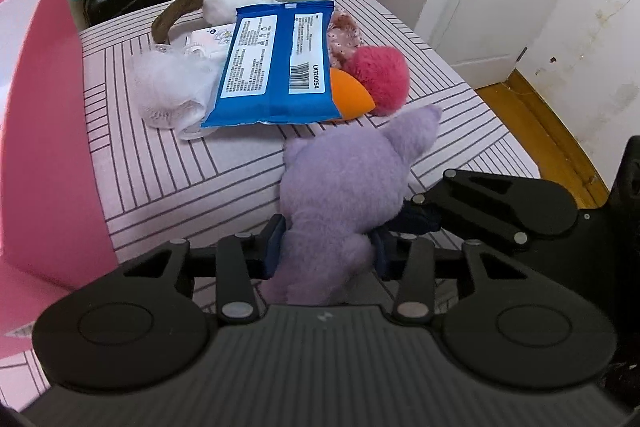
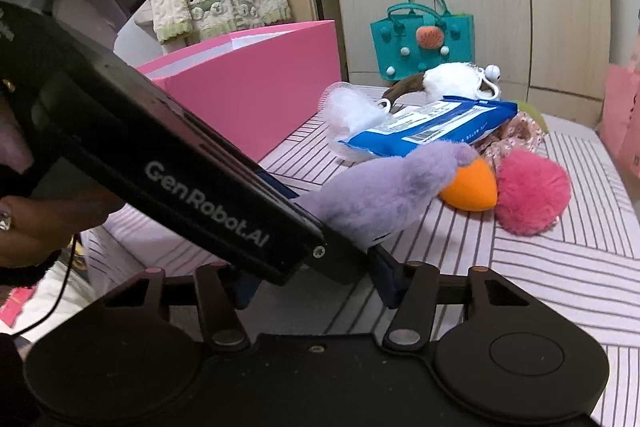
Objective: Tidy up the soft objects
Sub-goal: 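Lift the lilac bunny with the left tool and carry it over the pink box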
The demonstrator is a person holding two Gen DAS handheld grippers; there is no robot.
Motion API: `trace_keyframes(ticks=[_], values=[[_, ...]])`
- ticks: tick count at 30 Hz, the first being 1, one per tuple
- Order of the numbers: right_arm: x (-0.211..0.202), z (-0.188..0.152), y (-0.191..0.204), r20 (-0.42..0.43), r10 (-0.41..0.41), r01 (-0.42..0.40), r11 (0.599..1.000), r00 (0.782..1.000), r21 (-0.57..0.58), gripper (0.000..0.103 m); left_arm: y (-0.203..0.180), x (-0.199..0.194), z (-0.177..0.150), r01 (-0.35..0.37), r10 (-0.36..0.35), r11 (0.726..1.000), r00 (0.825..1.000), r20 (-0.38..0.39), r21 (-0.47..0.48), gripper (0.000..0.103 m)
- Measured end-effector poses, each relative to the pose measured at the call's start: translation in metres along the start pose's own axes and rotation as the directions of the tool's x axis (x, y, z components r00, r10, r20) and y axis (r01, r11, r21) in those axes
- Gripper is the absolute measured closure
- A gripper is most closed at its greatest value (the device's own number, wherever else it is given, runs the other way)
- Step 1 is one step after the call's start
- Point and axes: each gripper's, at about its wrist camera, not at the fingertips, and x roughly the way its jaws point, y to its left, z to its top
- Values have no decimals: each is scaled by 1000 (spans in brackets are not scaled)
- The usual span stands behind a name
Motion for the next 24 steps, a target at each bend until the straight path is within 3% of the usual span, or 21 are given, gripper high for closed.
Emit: trace_keyframes(ticks=[11,24], values=[[-20,17,22,-45,11,-12,1000,999,-11,46,-2,-33,-6,12,-12,1000,1000,-12,-8,63],[-44,38,63,-84,89,-94,994,992,-60,46,1,-82,-28,-23,23,1000,999,-38,-17,65]])
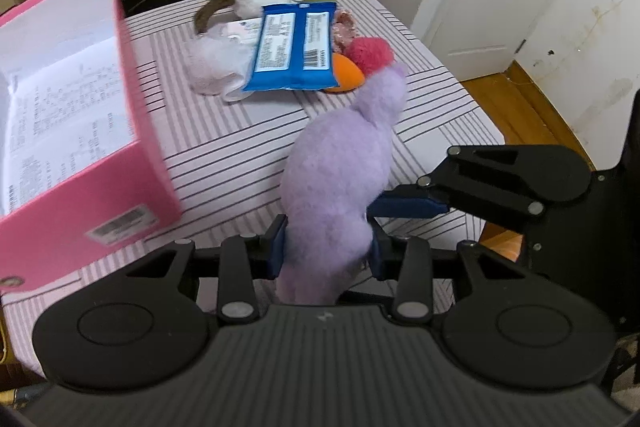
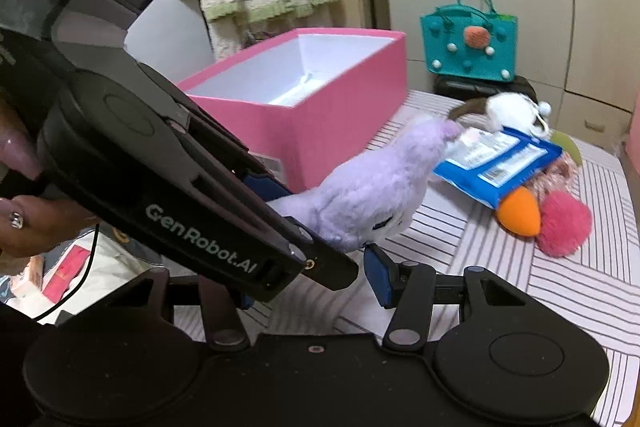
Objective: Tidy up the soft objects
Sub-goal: 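Lift the lilac bunny with the left tool and carry it over the pink box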
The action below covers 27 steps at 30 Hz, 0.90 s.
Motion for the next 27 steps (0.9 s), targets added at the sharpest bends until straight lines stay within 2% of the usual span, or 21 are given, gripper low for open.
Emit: trace_keyframes(ticks=[10,16,23,27], values=[[-6,20,34,71,35,-28,996,997,-88,46,16,-39,-15,-74,74,997,995,73,-4,69],[-5,30,48,99,30,-14,988,995,-156,46,24,-54,-15,-97,95,995,989,113,13,69],[-12,58,65,132,16,16,971,991,-239,46,33,-83,-5,-125,121,992,980,159,17,69],[-10,81,70,121,36,-4,966,992,-258,46,48,-97,7,-129,129,992,982,141,-10,69]])
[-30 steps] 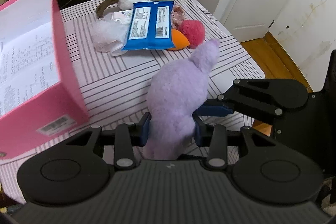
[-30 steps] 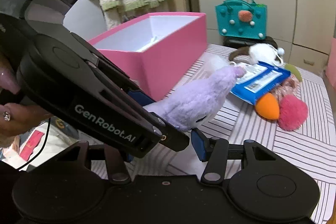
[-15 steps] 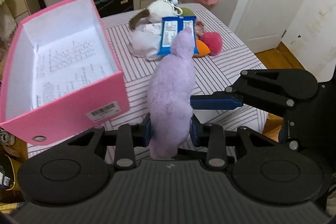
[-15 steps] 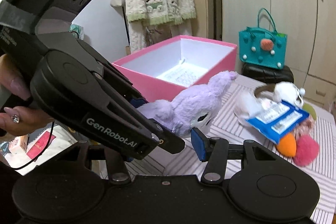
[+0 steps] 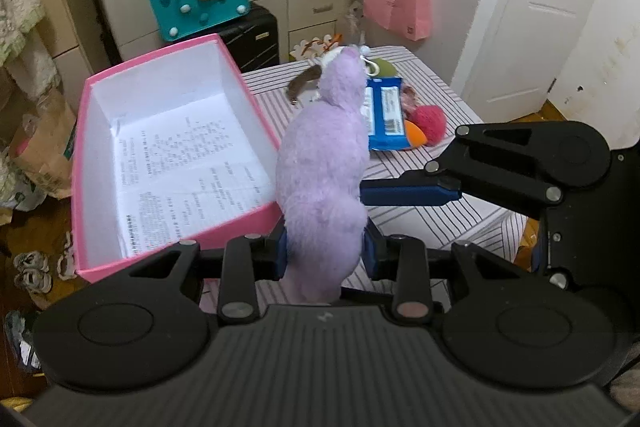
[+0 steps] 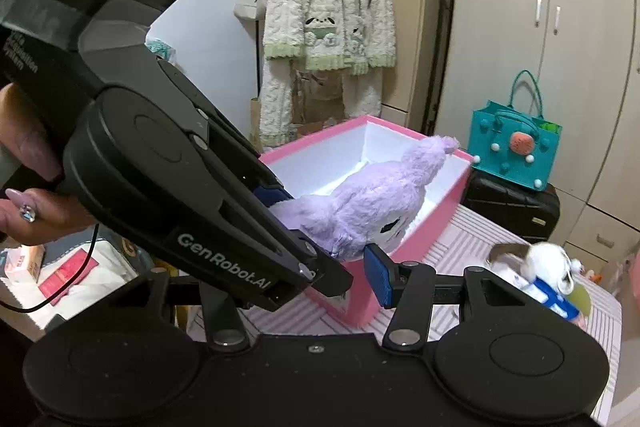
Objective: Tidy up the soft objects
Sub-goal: 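Lift the lilac bunny with the left tool and carry it over the pink box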
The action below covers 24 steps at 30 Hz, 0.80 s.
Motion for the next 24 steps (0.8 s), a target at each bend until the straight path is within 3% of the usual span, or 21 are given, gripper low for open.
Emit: trace_keyframes(ticks=[10,13,24], values=[[38,54,-20,-10,41,-42,997,999,-69,46,57,10,38,26,-23,993,999,24,-115,71],[57,64,-27,-14,45,-46,994,999,-96,46,77,30,51,105,-109,977,994,-12,-184,72],[148,70,-80,-85,53,-53,999,995,8,46,131,116,88,90,-112,962,991,-72,-257,73]])
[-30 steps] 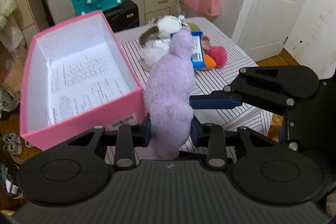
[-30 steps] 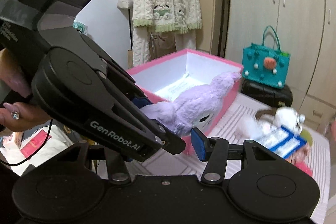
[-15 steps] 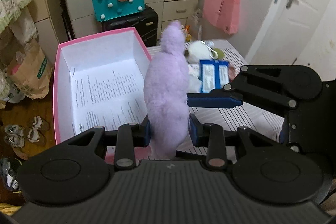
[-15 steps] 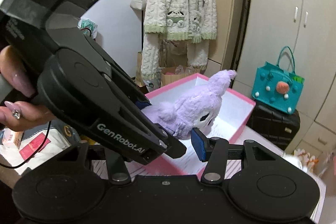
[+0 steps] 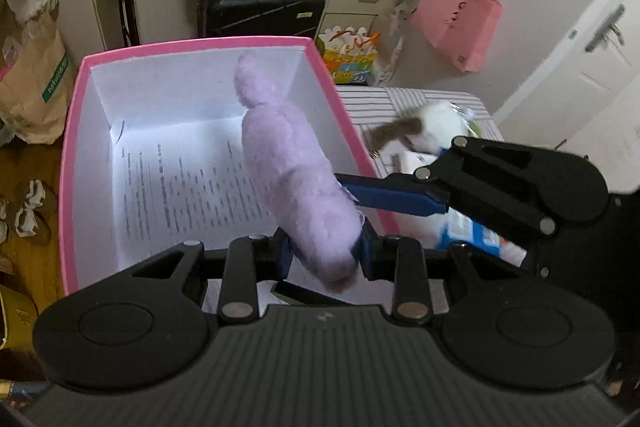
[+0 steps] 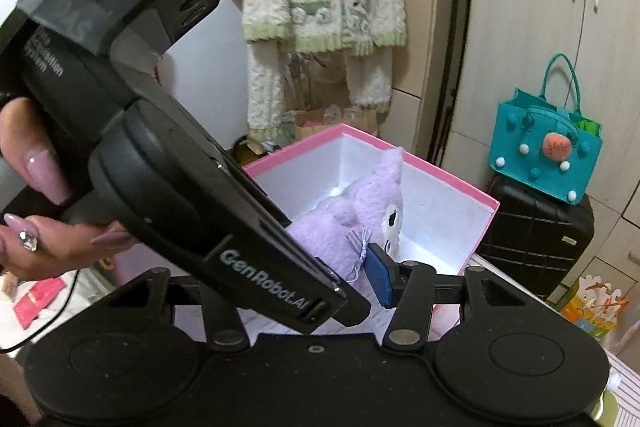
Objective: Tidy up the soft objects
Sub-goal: 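Lift the lilac bunny with the left tool and carry it over the pink box, then lower the bunny into the pink box and open the left tool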
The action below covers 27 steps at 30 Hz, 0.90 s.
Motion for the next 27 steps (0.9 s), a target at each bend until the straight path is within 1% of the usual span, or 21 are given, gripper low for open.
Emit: trace_keyframes(ticks=[2,5,8,10,12,15,18,23,24,25,27], values=[[12,1,-5,-13,-26,26,1000,1000,-8,46,6,12,10,9,-9,1000,1000,-10,-11,73],[29,5,-17,-45,-40,40,999,998,-4,46,16,30,22,25,-26,999,999,-24,-35,73],[43,9,-26,-88,-58,58,998,994,-10,46,26,44,30,48,-50,996,998,-36,-73,73],[52,10,-28,-118,-72,70,997,990,-25,47,30,53,34,49,-54,995,997,-53,-90,74],[57,8,-28,-119,-75,68,996,990,-63,47,31,58,34,45,-51,994,997,-61,-95,74],[61,6,-34,-126,-62,58,998,990,-39,47,33,62,36,56,-64,993,995,-70,-107,74],[65,5,-33,-135,-76,70,996,988,-45,47,38,67,37,54,-63,992,995,-76,-115,74],[79,8,-24,-178,-125,111,990,976,-86,49,46,71,37,32,-41,992,996,-80,-118,71],[81,7,-20,-189,-142,124,987,972,-107,52,48,70,36,16,-25,993,997,-76,-116,66],[84,5,-16,-191,-179,154,978,965,-140,56,49,68,34,-9,2,994,998,-70,-112,61],[88,2,-10,-185,-244,206,958,952,-202,56,53,63,30,-19,13,994,998,-55,-111,61]])
